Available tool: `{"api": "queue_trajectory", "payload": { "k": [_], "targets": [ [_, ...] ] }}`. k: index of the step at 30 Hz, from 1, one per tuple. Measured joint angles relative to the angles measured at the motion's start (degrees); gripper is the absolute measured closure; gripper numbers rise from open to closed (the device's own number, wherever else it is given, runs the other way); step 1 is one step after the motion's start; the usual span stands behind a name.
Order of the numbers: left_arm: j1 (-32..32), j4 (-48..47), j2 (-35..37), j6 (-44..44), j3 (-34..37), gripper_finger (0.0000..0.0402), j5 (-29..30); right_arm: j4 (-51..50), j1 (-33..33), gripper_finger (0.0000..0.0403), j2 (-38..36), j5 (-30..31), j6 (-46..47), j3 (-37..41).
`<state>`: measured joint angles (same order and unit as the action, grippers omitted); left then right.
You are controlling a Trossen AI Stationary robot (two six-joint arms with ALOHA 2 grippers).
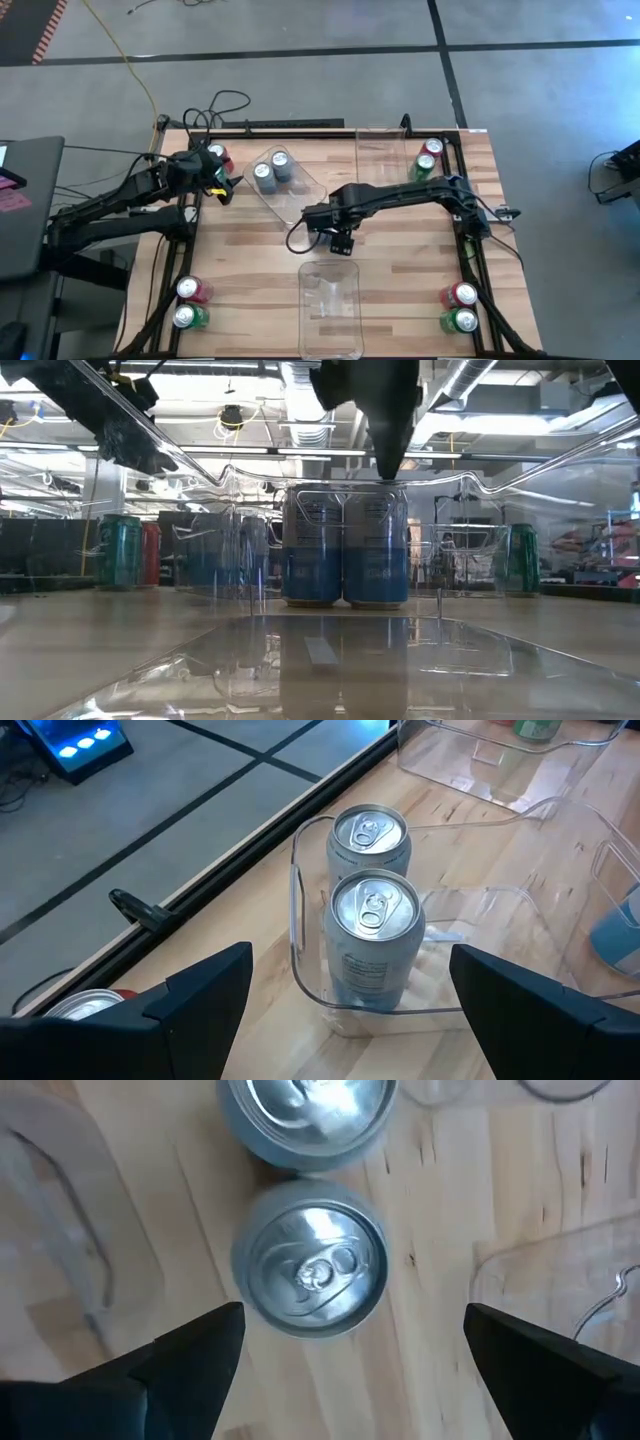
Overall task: Sort soda cans
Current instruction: Put the right blue-white soda can into the top left transparent bin
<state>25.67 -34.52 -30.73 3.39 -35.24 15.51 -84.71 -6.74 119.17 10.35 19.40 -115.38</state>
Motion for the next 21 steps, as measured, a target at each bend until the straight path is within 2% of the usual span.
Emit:
{"api": "queue_trajectory", "payload": {
  "k": [12, 21],
  "targets": [
    [0.0, -0.1, 0.0, 0.1, 0.0, 0.0068, 0.0, 11.7, 1.4, 0.0003, 0.0, -3.3, -5.3, 6.5],
    [0.0, -0.1, 0.0, 0.1, 0.0, 0.0068, 0.0, 12.9, 2.5, 0.0029, 0.0, -4.5, -5.4, 11.9]
  ]
}}
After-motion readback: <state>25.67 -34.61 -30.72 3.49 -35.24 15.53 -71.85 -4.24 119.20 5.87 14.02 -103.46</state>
